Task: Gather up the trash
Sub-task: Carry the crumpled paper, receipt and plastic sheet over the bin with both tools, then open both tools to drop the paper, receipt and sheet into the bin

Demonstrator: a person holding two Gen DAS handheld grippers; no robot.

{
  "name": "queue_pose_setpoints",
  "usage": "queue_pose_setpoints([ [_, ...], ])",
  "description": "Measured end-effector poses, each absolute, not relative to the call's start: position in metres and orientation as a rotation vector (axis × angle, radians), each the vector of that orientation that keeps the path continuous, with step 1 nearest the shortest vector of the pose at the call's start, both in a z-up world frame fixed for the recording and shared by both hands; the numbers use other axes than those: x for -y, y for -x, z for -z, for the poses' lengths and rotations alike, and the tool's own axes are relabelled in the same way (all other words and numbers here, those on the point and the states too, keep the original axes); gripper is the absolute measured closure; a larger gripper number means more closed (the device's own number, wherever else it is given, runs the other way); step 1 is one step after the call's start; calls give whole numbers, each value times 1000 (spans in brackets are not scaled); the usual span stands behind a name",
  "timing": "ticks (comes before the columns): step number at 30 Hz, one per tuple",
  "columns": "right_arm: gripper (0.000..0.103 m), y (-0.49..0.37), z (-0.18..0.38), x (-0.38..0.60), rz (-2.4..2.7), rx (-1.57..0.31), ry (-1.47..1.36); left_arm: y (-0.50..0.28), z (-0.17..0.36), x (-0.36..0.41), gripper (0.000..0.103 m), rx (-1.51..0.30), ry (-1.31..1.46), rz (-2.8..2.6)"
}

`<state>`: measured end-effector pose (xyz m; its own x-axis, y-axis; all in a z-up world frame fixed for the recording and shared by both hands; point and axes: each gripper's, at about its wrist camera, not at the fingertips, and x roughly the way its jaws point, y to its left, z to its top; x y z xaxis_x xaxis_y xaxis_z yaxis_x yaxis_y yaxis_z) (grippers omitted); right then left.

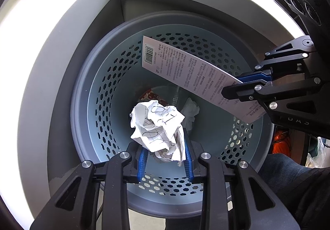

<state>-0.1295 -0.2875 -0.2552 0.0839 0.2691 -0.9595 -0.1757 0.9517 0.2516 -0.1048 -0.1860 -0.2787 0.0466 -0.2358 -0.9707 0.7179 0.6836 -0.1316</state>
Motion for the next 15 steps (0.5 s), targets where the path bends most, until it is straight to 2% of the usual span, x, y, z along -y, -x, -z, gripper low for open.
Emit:
queue_pose_setpoints([
  [10,96,130,256,286,-328,-1452,-78,107,282,187,74,-1337,-448,764],
  [11,96,130,255,286,-328,-1452,-78,107,282,187,72,-1337,-447,763],
  [13,91,130,256,285,-328,-1456,-85,107,281,187,65,-1330,-442,755],
  [14,87,130,256,286,-318,-1453,-86,106,281,186,48,-1327,-434,746],
  [15,79,130,255,286,-312,-1450,-83,106,279,185,31,-1315,-417,738],
])
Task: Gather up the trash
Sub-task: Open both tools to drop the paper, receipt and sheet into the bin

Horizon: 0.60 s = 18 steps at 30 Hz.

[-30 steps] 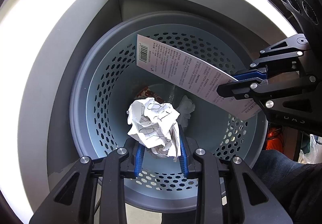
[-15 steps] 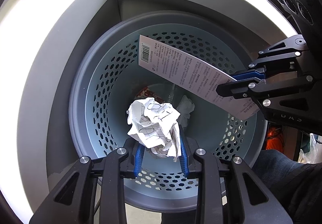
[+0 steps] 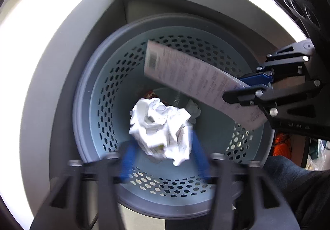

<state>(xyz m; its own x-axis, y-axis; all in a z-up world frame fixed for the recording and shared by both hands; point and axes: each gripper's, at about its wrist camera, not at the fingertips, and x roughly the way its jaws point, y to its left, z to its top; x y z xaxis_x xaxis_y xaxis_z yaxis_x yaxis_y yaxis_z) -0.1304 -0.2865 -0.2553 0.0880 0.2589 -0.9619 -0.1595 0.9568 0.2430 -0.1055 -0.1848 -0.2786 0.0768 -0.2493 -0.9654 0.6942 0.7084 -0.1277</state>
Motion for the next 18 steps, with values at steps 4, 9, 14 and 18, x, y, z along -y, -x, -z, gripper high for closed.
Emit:
queue_pose_setpoints([
  [4,53,132,251,288,-298,-1430,-81,105,276,184,23,-1295,-408,718],
  [9,46,133,253,289,-288,-1432,-78,107,277,185,23,-1295,-412,714],
  [14,46,133,255,291,-288,-1435,-77,106,276,185,23,-1290,-420,721],
  [18,42,131,253,292,-285,-1430,-83,106,273,183,23,-1284,-420,719],
])
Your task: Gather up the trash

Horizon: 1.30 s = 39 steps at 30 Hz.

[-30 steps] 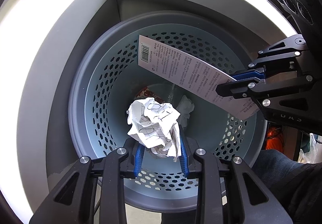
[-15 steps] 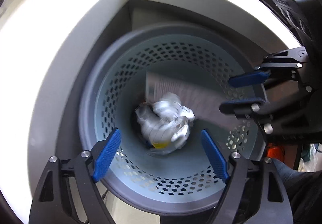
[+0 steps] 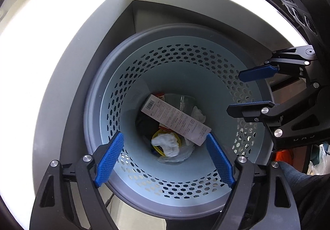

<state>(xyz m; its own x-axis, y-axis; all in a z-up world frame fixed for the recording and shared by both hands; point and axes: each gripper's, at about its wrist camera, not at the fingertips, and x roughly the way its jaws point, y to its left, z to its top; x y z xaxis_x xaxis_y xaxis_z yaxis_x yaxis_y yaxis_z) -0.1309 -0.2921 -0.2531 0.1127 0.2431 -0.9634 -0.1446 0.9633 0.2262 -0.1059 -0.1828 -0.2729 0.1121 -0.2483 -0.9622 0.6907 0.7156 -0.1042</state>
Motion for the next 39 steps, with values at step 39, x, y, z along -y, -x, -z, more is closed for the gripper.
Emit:
queue_pose_setpoints([
  [39,10,154,194,298,-240,-1313,-171,110,212,144,16,-1228,-364,667],
])
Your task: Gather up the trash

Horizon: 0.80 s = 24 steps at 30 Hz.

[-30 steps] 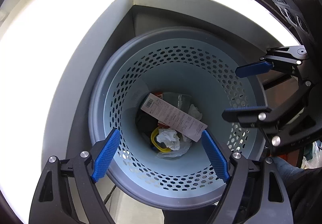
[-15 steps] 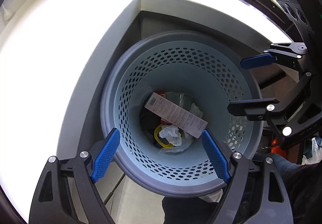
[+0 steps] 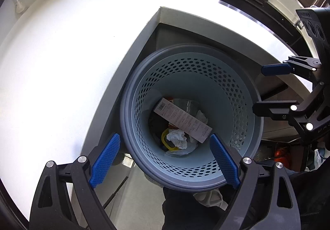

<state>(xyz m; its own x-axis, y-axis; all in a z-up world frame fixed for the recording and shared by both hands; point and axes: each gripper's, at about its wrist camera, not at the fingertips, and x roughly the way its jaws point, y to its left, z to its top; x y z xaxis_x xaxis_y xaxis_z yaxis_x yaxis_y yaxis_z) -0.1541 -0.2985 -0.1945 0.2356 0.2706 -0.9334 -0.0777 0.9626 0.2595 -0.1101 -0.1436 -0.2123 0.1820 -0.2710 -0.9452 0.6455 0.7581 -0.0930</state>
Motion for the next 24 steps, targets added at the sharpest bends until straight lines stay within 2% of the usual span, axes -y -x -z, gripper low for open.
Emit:
queue_pose_setpoints([
  [24,10,164,193,307,-220,-1307,-206,112,214,147,7,-1239,-376,664],
])
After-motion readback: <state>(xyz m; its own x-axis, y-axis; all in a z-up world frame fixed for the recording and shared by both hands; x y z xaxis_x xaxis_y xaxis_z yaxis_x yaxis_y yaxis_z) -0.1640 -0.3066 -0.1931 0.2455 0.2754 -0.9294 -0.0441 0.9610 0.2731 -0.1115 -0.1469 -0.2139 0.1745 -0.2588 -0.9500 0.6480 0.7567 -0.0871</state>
